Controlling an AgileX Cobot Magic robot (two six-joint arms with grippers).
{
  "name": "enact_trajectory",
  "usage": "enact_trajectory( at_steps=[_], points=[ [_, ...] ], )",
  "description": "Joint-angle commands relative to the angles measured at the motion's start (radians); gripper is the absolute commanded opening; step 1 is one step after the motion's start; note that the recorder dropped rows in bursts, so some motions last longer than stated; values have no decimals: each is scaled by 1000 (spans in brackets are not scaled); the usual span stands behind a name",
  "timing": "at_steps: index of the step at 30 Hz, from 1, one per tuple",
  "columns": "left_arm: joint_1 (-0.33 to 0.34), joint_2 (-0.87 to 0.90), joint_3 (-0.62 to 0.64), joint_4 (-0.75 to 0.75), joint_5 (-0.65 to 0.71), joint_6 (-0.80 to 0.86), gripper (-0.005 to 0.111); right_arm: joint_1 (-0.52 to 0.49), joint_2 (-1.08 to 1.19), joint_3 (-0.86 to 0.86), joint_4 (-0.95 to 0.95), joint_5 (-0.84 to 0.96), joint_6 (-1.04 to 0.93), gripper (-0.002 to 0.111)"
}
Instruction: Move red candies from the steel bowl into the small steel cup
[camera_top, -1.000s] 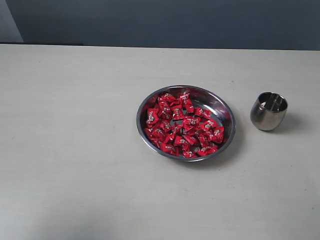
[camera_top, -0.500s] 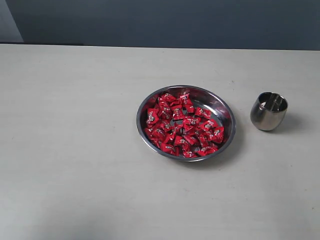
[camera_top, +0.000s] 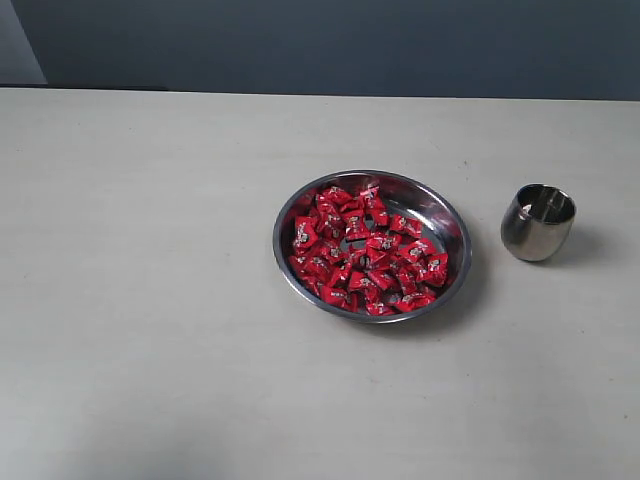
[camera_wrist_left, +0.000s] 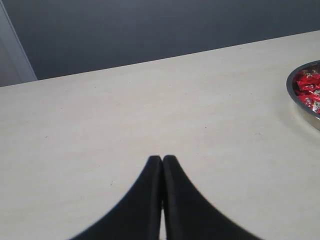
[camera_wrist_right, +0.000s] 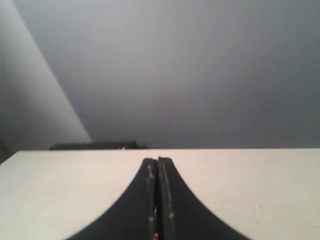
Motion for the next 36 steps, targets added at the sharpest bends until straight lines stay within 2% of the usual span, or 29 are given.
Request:
enact_trajectory(
  at_steps=[1,4,9,13,16,19,27,31,33,36],
  points=[
    [-10,-4,-1,0,-4,-6,0,85,338,-281,-268,-96,181,-1],
    [-10,-4,-1,0,-4,-6,0,184,489,-466,-415,-47,313,-1],
    [-10,-4,-1,0,-4,-6,0,331,666,-684,-416,103,364,-1],
    [-10,-4,-1,0,-4,-6,0,438,770,-805,-416,454,350,-1],
    [-10,-4,-1,0,-4,-6,0,488,836,-849,-416,694,224,-1],
    [-10,-4,-1,0,-4,-6,0,494,886,-852,-416,778,139,-1],
    [-10,-4,-1,0,-4,-6,0,492,969,-830,-303,790,32,-1],
    [-10,-4,-1,0,-4,-6,0,492,1030,-830,-301,861,-138,-1],
    [-10,-4,-1,0,-4,-6,0,492,1056,-830,-244,932,-205,-1],
    [-10,-4,-1,0,-4,-6,0,492,1076,-830,0,1011,-419,-1]
  ],
)
